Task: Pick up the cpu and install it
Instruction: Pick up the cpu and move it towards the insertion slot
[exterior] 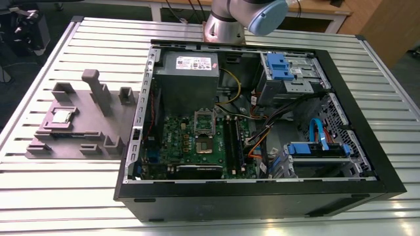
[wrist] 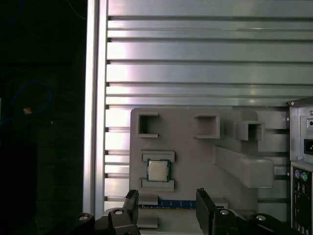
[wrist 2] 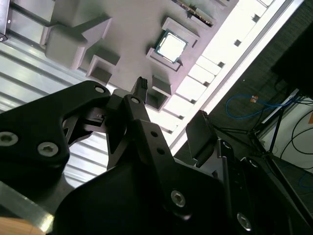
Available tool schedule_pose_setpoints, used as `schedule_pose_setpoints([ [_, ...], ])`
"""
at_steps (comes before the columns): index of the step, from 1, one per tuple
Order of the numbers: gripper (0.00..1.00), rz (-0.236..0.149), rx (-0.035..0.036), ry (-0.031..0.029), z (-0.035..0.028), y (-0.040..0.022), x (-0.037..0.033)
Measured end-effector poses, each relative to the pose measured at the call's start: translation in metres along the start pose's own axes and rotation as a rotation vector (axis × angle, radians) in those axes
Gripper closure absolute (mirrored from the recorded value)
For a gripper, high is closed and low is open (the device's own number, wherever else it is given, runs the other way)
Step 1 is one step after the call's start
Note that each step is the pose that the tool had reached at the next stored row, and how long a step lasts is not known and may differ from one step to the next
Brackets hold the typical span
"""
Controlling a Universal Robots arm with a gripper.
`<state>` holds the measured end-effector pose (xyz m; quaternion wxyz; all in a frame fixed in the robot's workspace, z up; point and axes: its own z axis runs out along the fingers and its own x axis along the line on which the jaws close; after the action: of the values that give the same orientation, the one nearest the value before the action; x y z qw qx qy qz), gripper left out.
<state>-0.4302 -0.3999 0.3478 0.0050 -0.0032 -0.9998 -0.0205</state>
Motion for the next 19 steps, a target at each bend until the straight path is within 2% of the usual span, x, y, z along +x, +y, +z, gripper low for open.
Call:
schedule_pose_setpoints([
  [19,0.41,0.000,0.0000,0.0000,0.0054,-0.0002,-0.0001],
])
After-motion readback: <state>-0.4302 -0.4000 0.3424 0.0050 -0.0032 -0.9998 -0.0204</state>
